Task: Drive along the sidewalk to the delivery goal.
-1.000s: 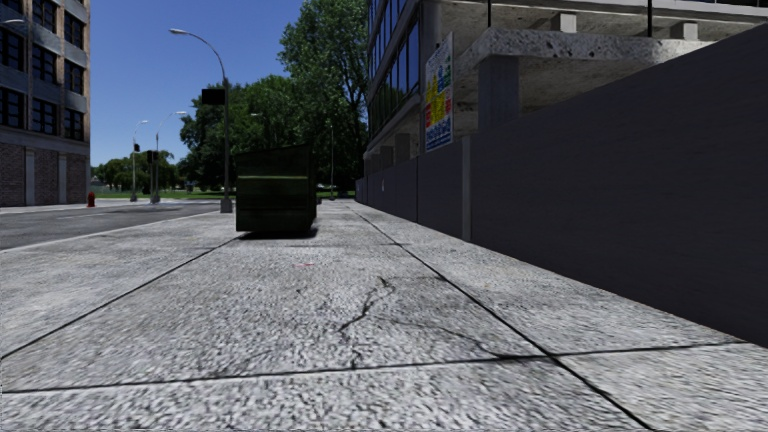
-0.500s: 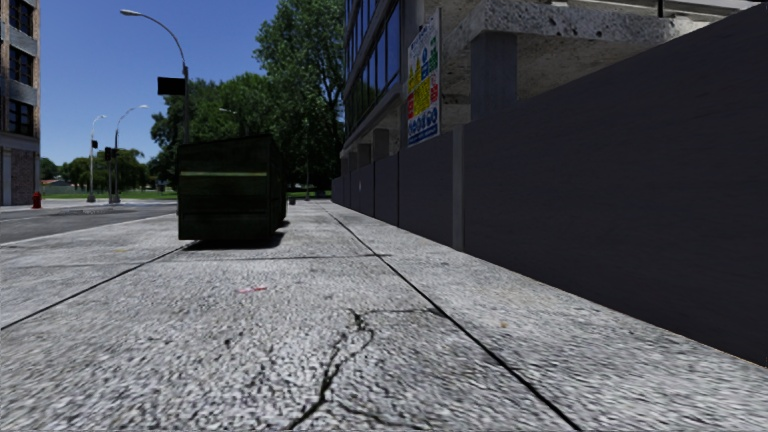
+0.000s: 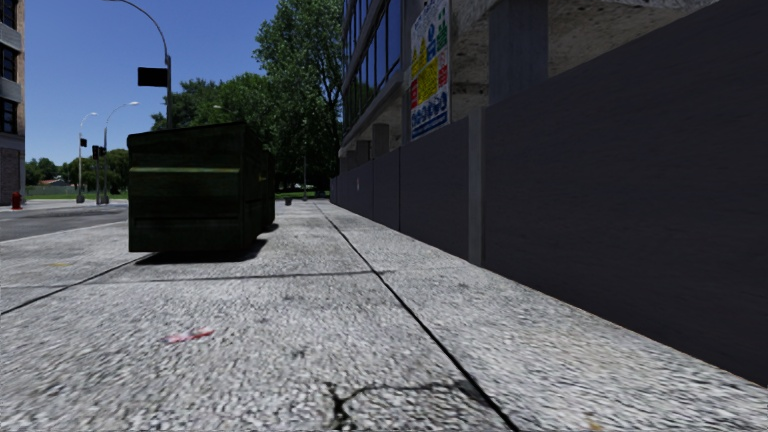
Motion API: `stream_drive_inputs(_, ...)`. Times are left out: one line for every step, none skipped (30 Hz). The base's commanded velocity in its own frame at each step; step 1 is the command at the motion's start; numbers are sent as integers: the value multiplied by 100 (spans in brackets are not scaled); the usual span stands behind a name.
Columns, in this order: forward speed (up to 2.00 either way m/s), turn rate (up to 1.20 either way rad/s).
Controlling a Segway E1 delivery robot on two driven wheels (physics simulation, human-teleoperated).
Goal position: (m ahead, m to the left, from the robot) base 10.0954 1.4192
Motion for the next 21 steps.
stream_drive_inputs(200, 0)
stream_drive_inputs(200, 0)
stream_drive_inputs(200, 0)
stream_drive_inputs(200, 0)
stream_drive_inputs(200, 0)
stream_drive_inputs(200, 0)
stream_drive_inputs(200, 0)
stream_drive_inputs(200, 0)
stream_drive_inputs(200, 0)
stream_drive_inputs(200, 0)
stream_drive_inputs(200, 0)
stream_drive_inputs(200, 0)
stream_drive_inputs(200, 0)
stream_drive_inputs(200, 0)
stream_drive_inputs(200, 0)
stream_drive_inputs(200, 0)
stream_drive_inputs(200, 0)
stream_drive_inputs(200, 0)
stream_drive_inputs(200, 0)
stream_drive_inputs(200, 0)
stream_drive_inputs(200, 0)
